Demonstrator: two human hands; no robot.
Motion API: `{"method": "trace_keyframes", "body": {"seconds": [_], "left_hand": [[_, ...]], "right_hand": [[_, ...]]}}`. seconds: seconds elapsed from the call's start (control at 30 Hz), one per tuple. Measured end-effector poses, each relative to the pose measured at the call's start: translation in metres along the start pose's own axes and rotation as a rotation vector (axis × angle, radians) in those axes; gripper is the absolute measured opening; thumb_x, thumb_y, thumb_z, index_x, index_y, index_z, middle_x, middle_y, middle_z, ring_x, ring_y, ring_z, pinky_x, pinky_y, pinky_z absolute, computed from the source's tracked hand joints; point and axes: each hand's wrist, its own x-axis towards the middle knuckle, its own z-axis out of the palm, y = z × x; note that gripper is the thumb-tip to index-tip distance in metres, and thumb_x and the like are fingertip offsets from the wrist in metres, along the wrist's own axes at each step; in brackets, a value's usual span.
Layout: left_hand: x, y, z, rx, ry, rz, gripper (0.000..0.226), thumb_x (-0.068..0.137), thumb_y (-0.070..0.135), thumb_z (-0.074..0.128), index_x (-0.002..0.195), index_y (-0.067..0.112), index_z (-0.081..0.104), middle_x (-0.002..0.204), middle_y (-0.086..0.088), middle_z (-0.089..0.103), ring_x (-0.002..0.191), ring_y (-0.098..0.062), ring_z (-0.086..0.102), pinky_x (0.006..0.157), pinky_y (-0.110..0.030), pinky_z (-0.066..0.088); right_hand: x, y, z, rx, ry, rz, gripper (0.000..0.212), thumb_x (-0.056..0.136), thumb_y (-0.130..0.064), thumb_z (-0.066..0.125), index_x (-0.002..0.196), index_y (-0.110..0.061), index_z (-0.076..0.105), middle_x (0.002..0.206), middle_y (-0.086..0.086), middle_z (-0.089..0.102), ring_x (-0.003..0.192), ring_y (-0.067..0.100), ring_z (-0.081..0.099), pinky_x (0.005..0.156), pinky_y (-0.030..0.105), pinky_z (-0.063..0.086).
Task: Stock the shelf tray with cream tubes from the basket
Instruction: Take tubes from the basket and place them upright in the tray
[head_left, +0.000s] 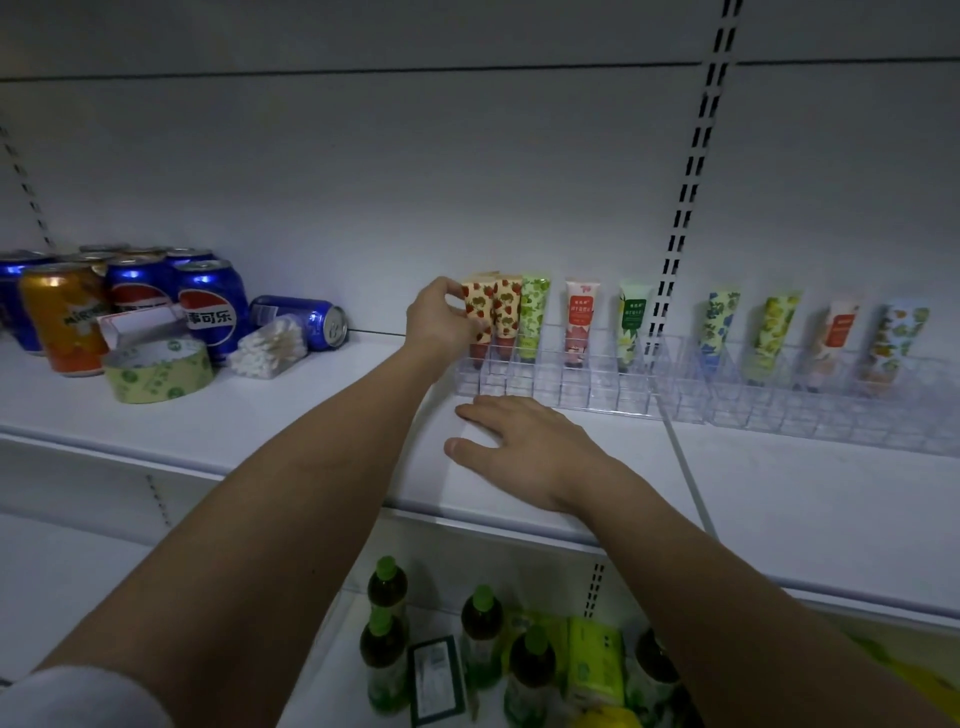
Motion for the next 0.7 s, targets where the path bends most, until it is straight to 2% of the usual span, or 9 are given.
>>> {"method": "trace_keyframes", "body": {"seconds": [0.13,0.2,0.27,0.33,0.37,0.5,0.6,0.7], "left_hand": [[-0.002,0.0,0.006,0.037,-0.002,-0.044,0.028,0.086,0.01,0.071,0.106,0.016,0.053,0.106,-0.008,0.068,0.083,-0.016,0.065,0.06,-0.02,0.048],[-0.006,0.002,0.005,0.085,-0.033,-0.068,0.034,0.086,0.014,0.071,0.113,0.014,0.052,0.115,-0.01,0.065,0.091,-0.019,0.062,0.063,-0.022,0.047],[-0.011,0.004,0.0,0.148,-0.078,-0.084,0.047,0.084,0.02,0.074,0.123,0.013,0.049,0.12,-0.012,0.061,0.101,-0.024,0.06,0.077,-0.03,0.051],[-0.021,0.008,-0.009,0.222,-0.099,-0.068,0.056,0.084,0.028,0.073,0.13,0.013,0.045,0.124,-0.013,0.057,0.11,-0.029,0.057,0.094,-0.039,0.048],[-0.027,0.01,-0.014,0.254,-0.106,-0.048,0.057,0.085,0.031,0.072,0.132,0.014,0.045,0.124,-0.013,0.056,0.112,-0.029,0.055,0.098,-0.04,0.046],[-0.063,0.017,-0.037,0.349,-0.156,0.029,0.051,0.088,0.037,0.065,0.131,0.016,0.048,0.123,-0.011,0.059,0.109,-0.028,0.057,0.098,-0.039,0.046],[-0.1,0.016,-0.058,0.449,-0.182,0.08,0.045,0.092,0.037,0.06,0.131,0.017,0.049,0.127,-0.01,0.058,0.113,-0.028,0.056,0.099,-0.041,0.046],[-0.138,0.014,-0.081,0.562,-0.177,0.146,0.039,0.094,0.036,0.056,0.129,0.019,0.051,0.129,-0.009,0.057,0.115,-0.027,0.054,0.1,-0.042,0.045]], "right_hand": [[0.001,0.002,0.001,-0.001,0.001,-0.001,0.066,0.088,-0.071,0.033,0.146,-0.041,0.034,0.158,-0.014,0.026,0.145,0.013,0.02,0.114,0.039,0.019],[0.002,0.002,0.001,-0.001,0.0,0.001,0.066,0.088,-0.071,0.033,0.146,-0.04,0.035,0.157,-0.014,0.027,0.144,0.013,0.021,0.114,0.039,0.019],[0.002,0.002,0.002,0.002,-0.004,0.005,0.066,0.088,-0.072,0.034,0.146,-0.04,0.035,0.157,-0.013,0.028,0.144,0.013,0.022,0.114,0.04,0.02],[0.002,0.001,0.001,0.0,-0.008,0.01,0.069,0.086,-0.073,0.033,0.146,-0.038,0.036,0.157,-0.012,0.029,0.144,0.014,0.024,0.116,0.041,0.022],[0.002,0.001,0.0,0.002,-0.006,0.014,0.071,0.085,-0.074,0.033,0.145,-0.037,0.038,0.156,-0.012,0.031,0.143,0.015,0.026,0.116,0.042,0.024],[-0.006,-0.009,-0.003,0.053,0.009,0.059,0.076,0.081,-0.074,0.038,0.143,-0.03,0.043,0.151,-0.006,0.042,0.136,0.019,0.041,0.111,0.043,0.035],[-0.016,-0.018,-0.007,0.07,0.059,0.071,0.061,0.089,-0.057,0.045,0.138,-0.021,0.05,0.142,0.002,0.052,0.125,0.023,0.052,0.103,0.039,0.043],[-0.037,-0.025,-0.01,0.05,0.206,0.112,0.042,0.095,-0.036,0.048,0.13,-0.015,0.056,0.13,0.01,0.059,0.114,0.027,0.056,0.096,0.04,0.047]]}}
